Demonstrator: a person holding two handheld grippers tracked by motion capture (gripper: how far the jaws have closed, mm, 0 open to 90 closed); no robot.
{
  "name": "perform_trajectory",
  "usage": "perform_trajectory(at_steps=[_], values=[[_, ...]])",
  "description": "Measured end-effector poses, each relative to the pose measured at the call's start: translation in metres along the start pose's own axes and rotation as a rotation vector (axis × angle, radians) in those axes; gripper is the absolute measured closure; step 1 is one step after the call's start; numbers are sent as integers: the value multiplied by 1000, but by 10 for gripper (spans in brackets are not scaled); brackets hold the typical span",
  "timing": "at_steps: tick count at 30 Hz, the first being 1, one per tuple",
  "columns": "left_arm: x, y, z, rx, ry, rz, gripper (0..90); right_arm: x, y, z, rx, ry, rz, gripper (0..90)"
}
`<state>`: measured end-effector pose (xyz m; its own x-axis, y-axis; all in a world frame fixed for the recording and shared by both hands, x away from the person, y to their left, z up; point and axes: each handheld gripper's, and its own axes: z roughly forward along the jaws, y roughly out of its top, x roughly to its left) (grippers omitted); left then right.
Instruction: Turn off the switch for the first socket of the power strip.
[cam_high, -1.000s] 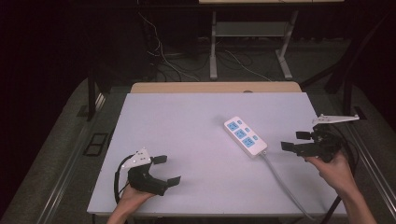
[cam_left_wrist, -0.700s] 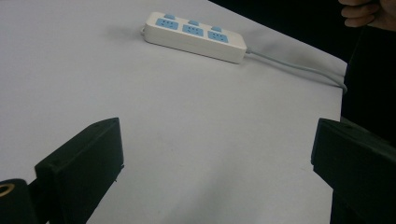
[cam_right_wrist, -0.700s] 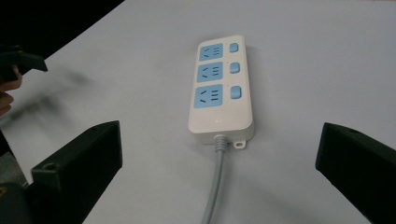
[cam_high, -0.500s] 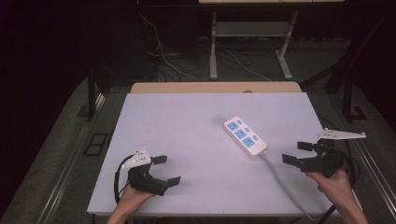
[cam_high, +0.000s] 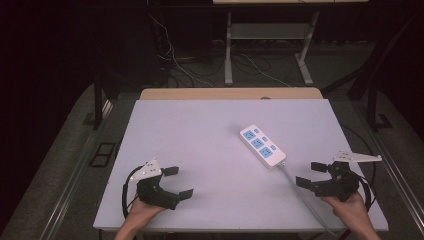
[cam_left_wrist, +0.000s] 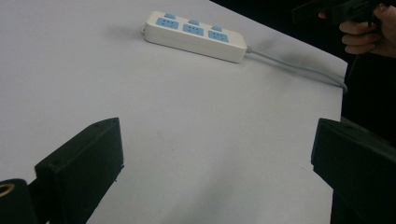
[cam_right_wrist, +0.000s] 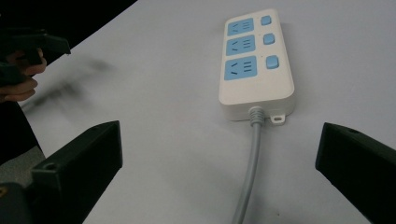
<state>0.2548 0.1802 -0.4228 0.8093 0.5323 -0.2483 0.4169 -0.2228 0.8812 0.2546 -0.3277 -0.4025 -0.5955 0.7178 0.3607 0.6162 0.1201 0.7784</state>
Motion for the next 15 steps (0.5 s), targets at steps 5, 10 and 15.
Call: perform_trajectory(at_steps=[5, 10, 15], values=[[0, 0, 0, 0, 0, 0, 9, 4, -7, 7, 5, 7, -17, 4], [0, 0, 0, 0, 0, 0, 9, 8, -10, 11, 4, 10, -36, 4], [0, 0, 0, 2, 0, 2, 9, 11, -14, 15, 12, 14, -52, 4]])
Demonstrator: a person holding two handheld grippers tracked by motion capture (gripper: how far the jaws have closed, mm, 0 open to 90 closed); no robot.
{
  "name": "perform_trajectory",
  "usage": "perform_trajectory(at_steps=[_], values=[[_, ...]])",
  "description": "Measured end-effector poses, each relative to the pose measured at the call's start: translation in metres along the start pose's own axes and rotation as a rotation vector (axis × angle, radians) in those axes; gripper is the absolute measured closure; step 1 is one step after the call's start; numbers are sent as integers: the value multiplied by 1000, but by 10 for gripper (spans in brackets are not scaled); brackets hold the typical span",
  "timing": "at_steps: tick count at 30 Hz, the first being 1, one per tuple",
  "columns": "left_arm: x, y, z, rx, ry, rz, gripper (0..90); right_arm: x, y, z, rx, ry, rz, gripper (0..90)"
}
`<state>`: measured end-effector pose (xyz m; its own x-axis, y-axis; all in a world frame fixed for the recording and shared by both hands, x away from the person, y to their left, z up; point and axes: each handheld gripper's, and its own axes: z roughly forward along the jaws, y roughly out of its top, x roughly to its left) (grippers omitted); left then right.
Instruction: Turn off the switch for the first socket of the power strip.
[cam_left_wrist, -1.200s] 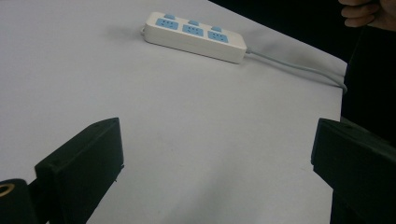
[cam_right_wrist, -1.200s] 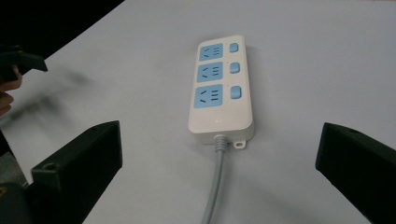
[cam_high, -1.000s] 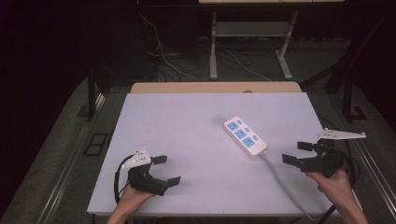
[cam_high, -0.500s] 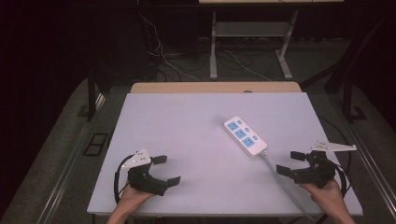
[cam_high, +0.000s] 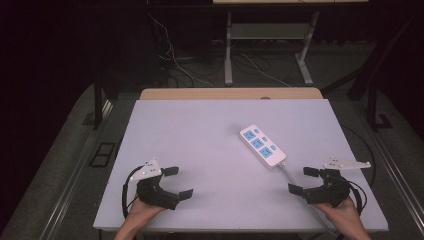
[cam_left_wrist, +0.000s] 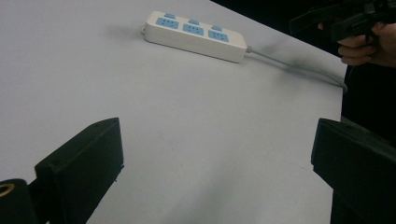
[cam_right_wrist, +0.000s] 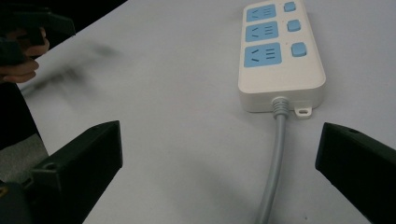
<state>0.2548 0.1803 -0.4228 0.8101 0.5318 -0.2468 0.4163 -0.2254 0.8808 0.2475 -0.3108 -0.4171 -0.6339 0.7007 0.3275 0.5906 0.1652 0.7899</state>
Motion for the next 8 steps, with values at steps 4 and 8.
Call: perform_trajectory(at_steps=[4, 8], values=[[0, 0, 0, 3, -1, 0, 9, 2, -2, 3, 12, -3, -24, 4], [1, 0, 1, 4, -2, -1, 9, 3, -4, 6, 22, -5, -36, 4]])
